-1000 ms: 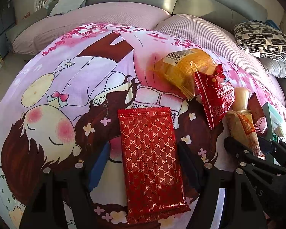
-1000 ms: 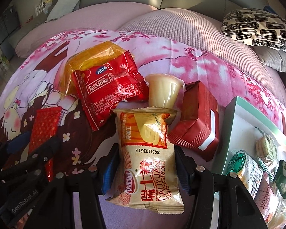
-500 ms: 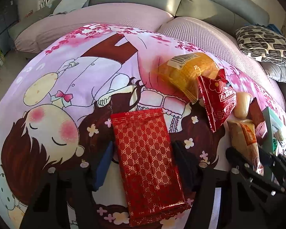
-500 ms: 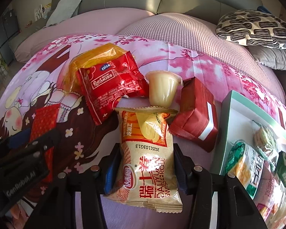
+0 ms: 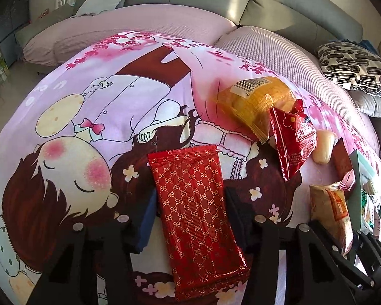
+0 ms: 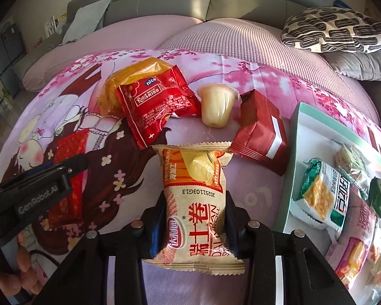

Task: Organize snacks
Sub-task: 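Lift the red pack with the left tool while the right tool lifts the Swiss roll bag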

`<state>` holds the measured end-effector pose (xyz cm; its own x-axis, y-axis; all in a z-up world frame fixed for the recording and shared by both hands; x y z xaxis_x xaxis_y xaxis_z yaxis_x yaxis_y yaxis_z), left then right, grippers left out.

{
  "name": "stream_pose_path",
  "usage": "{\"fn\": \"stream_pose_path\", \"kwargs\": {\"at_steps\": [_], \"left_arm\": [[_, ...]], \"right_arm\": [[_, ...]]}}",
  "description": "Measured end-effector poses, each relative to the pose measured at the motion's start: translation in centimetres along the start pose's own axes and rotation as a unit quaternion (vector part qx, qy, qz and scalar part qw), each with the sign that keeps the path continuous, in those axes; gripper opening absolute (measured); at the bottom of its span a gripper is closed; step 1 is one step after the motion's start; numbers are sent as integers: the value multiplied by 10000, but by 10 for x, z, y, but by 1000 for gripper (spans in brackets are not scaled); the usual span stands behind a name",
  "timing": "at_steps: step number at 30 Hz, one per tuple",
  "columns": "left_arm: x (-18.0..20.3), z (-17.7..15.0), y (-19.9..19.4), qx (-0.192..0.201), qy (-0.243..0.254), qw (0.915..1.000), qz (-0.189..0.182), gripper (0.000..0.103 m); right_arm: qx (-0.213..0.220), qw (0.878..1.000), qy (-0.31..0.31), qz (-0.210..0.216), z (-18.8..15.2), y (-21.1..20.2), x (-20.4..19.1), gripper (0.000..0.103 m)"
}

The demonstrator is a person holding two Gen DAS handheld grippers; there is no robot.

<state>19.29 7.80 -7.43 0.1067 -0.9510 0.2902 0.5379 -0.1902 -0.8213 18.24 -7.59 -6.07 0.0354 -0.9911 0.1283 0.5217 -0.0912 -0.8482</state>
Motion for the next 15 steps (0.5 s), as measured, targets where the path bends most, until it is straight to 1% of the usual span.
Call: {"fn": "stream_pose_path", "kwargs": {"at_steps": [4,8,15], "left_arm": [[-1,0,-1,4,-43,10000,-21,52],[-1,0,-2,4,-87,10000,-36,50],[7,2,-9,63,-45,9999,-135,49]], "right_arm": [[75,9999,56,75,-1,-10,2,40],[247,9996,79,99,2,-25,5,40],[467,9986,172,172,4,-49,13,40]]}}
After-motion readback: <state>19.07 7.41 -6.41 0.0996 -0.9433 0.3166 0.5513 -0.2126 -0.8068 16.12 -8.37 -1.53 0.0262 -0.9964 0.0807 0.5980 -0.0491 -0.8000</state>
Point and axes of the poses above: each gripper's, at about its wrist camera, not at the fingertips, and y roughly the way its jaws point, x to its right, z to its top, the point moved 7 cm from there along y, roughly the way its jaws point, and after that the axes turned 11 degrees about -z, right-handed, at the moved point
